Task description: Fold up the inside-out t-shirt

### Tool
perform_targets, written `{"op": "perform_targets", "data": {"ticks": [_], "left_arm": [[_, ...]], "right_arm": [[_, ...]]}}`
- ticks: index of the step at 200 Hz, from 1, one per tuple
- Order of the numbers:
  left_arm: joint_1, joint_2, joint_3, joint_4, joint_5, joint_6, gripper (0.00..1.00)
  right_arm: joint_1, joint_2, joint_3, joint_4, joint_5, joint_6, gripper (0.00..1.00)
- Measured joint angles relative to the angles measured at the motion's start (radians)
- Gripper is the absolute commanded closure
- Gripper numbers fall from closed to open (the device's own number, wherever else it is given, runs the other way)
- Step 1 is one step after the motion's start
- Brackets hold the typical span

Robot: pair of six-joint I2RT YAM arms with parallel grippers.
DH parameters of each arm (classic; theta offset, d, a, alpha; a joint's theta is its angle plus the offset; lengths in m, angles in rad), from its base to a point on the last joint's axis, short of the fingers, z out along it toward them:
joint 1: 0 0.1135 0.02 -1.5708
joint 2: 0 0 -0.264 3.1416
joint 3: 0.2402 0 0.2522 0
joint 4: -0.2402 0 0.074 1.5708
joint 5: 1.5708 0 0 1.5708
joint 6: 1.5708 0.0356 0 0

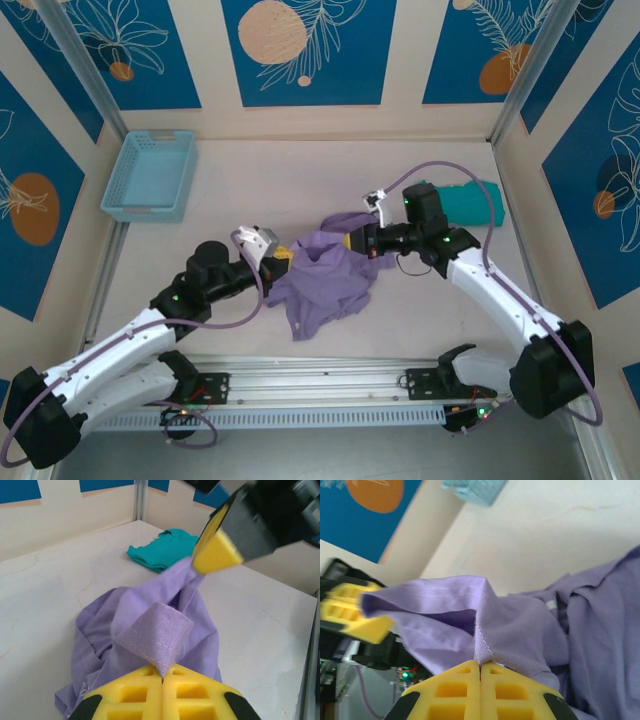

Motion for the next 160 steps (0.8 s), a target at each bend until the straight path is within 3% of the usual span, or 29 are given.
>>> {"op": "perform_targets", "data": {"ticks": [83, 127, 160], "left_arm": [[0.005, -0.043, -0.092, 0.083, 0.002, 0.000, 1.00], [0.008, -0.103, -0.122, 0.173, 0.029, -0.035, 1.00], [0.011, -0.121, -0.126, 0.251, 0.090, -0.086, 1.00]], "right_arm": [[-0.199, -0.090, -0.040, 0.059, -0.229, 0.158, 1.00], [-0.247, -0.064, -0.060, 0.027, -0.247, 0.164, 1.00], [-0.214, -0.030, -0.055, -0.060, -0.192, 0.118, 1.00]]}}
